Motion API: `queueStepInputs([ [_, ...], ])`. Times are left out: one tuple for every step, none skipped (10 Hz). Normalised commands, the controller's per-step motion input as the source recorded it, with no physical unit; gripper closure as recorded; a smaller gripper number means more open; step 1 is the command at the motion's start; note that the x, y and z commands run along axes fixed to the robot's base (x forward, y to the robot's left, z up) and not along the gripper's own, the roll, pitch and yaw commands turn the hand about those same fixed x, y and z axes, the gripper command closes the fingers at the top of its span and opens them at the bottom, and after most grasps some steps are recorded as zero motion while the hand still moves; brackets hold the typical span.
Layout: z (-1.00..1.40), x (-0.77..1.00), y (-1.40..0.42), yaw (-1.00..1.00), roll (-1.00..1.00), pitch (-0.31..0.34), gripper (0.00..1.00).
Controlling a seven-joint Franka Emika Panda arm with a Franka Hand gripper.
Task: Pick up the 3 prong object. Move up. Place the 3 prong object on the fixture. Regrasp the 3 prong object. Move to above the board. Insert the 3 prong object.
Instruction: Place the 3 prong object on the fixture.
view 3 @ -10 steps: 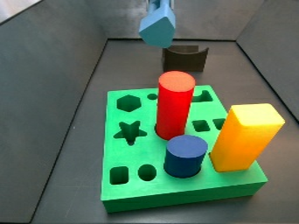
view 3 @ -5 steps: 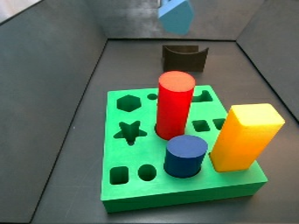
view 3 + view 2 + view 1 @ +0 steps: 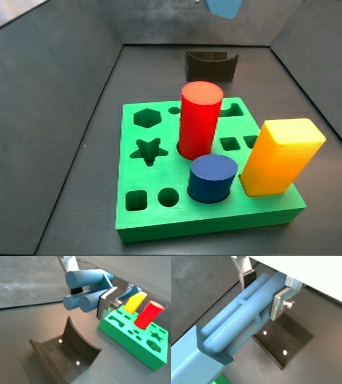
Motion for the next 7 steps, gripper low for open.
queueStepInputs([
  [0.01,0.18,0.04,-0.11,-0.21,0.129,1.00],
  [-1.00,0.11,0.06,-0.21,-1.00,0.050,1.00],
  [-1.00,0.09,0.06,-0.21,-1.00,0.037,1.00],
  [-1.00,0.11,0.07,-0.22,-1.00,0.015,1.00],
  [-1.00,0.11,0.07,-0.22,-1.00,0.022,1.00],
  [-1.00,0.13,0.08,-0.22,-1.00,0.021,1.00],
  [-1.00,0.13,0.09,-0.21,-0.91,0.004,1.00],
])
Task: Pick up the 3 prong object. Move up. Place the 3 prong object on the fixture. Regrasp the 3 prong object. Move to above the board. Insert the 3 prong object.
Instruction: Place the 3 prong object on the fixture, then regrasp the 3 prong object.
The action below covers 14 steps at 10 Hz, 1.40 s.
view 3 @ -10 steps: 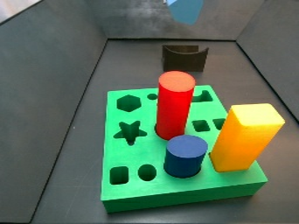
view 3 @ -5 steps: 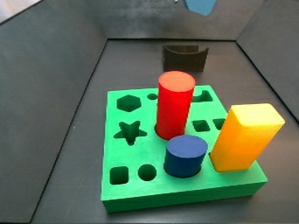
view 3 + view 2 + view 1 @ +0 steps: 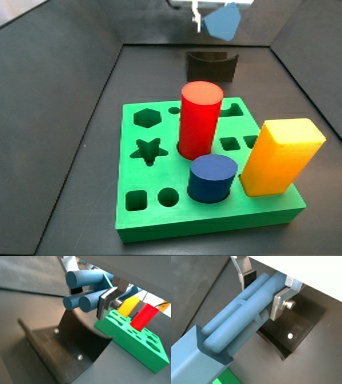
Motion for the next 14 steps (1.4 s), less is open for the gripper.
queueStepInputs([
  [-1.00,0.15,0.10,-0.17,-0.68,-0.018,1.00],
  [-1.00,0.15,0.10,-0.15,-0.56,-0.031,1.00],
  [-1.00,0.16,0.11,-0.11,-0.34,-0.034,1.00],
  [-1.00,0.17,0.10,-0.09,-0.26,-0.038,1.00],
  [-0.68,0.13,0.08,-0.06,-0.17,-0.044,1.00],
  [-0.52,0.09,0.04,-0.04,-0.14,-0.035,1.00],
  [-0.49,0.07,0.03,-0.03,-0.08,-0.042,1.00],
  [-0.49,0.07,0.03,-0.02,-0.08,-0.043,1.00],
  [-0.49,0.07,0.03,-0.02,-0.08,-0.043,1.00],
  [-0.17,0.00,-0.50,0.00,0.00,0.000,1.00],
  [0.00,0.00,0.00,0.00,0.00,0.000,0.00],
  [1.00,0.00,0.00,0.04,-0.02,0.022,0.00],
  [1.00,0.00,0.00,0.04,-0.02,0.024,0.00],
  [1.00,-0.02,0.00,0.04,-0.01,0.018,0.00],
])
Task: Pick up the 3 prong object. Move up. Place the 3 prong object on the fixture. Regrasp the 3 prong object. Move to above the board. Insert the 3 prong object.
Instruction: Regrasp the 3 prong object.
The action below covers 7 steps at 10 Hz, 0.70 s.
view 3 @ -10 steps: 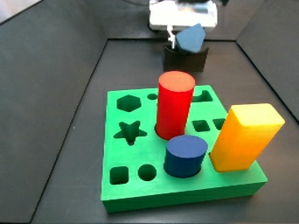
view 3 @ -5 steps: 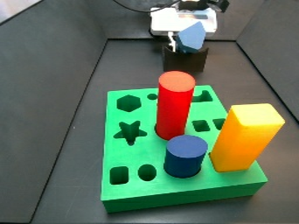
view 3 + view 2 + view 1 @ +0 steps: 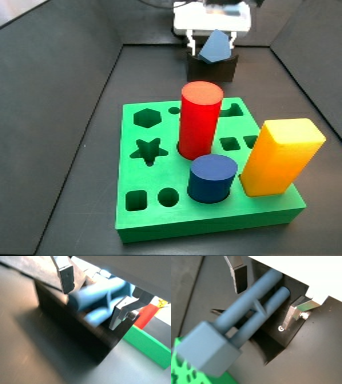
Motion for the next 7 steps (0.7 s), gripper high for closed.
queueStepInputs([
  [1.00,-0.03,0.00,0.03,-0.01,0.007,0.00],
  [1.00,-0.05,0.00,0.03,0.00,-0.004,0.00],
  [0.86,-0.05,-0.01,0.02,0.00,-0.016,0.00],
  [0.67,-0.05,0.00,0.02,-0.01,-0.025,0.00],
  [0.48,-0.05,0.00,0.03,-0.01,-0.033,0.00],
  [0.24,-0.05,0.00,0.03,-0.02,-0.041,0.00],
  [0.92,-0.01,-1.00,0.03,1.00,0.044,0.00],
])
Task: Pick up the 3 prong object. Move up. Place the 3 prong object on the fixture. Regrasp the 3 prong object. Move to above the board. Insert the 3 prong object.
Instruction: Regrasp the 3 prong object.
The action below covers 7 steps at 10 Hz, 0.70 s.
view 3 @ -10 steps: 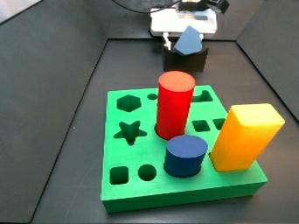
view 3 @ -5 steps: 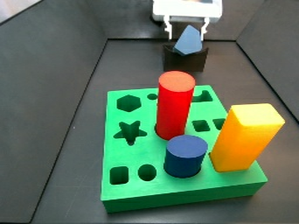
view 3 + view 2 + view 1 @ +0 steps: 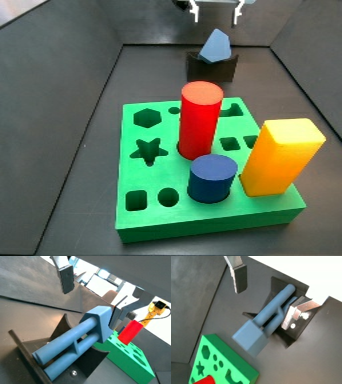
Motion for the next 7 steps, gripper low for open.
queueStepInputs([
  [0.90,0.00,-1.00,0.04,1.00,0.044,0.00],
  [0.87,-0.03,-1.00,0.03,1.00,0.036,0.00],
  [0.84,-0.04,-1.00,0.03,1.00,0.031,0.00],
  [0.79,-0.05,-1.00,0.03,1.00,0.028,0.00],
  [0.72,-0.04,-1.00,0.03,1.00,0.028,0.00],
  [0.62,-0.04,-1.00,0.03,1.00,0.027,0.00],
  [0.32,-0.02,-0.74,0.03,1.00,0.026,0.00],
])
